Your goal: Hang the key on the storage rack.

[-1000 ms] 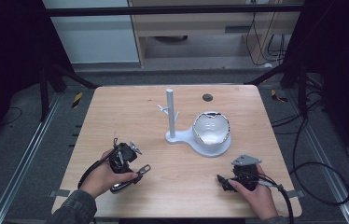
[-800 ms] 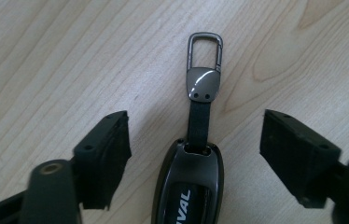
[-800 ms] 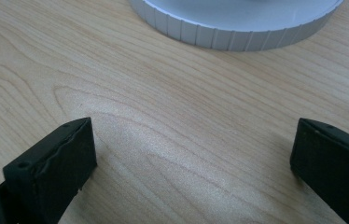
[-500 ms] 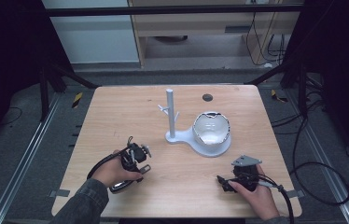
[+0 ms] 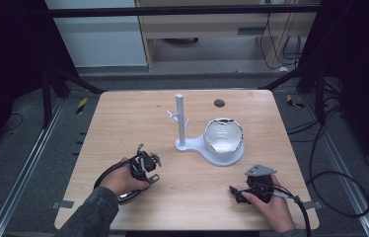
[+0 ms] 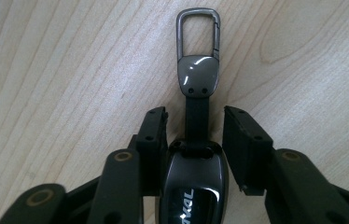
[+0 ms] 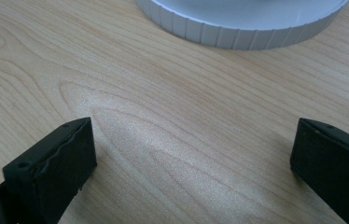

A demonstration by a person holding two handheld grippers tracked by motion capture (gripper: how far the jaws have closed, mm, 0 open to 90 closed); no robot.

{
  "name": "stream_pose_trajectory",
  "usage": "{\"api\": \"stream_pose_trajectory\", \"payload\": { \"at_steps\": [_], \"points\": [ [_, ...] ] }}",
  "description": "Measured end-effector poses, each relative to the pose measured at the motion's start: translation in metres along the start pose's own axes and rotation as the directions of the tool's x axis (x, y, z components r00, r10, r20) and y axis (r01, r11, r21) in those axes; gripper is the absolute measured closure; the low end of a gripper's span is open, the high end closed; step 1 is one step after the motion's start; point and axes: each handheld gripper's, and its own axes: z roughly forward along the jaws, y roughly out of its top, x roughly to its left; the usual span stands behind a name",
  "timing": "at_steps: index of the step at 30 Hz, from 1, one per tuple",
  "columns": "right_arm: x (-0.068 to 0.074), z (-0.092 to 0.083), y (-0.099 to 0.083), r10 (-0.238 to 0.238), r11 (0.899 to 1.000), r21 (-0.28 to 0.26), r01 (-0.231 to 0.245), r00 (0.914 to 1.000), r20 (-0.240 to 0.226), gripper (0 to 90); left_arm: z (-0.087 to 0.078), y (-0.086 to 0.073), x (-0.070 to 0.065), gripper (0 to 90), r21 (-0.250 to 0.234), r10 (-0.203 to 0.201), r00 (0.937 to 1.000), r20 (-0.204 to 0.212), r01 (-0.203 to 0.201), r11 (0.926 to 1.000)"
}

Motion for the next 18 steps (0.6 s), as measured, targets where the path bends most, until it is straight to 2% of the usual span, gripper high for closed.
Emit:
{"api": "stream_pose_trajectory", "payload": {
  "at_steps": [18],
  "points": [
    [0.0000,0.0000,0.0000,-0.001,1.000,0.000,0.001,1.0000,-0.001,0.7,0.0035,0.0042,-0.0005,71.5,0.007,0.013,0.9999,-0.006,-0.013,0.9999]
  ]
}}
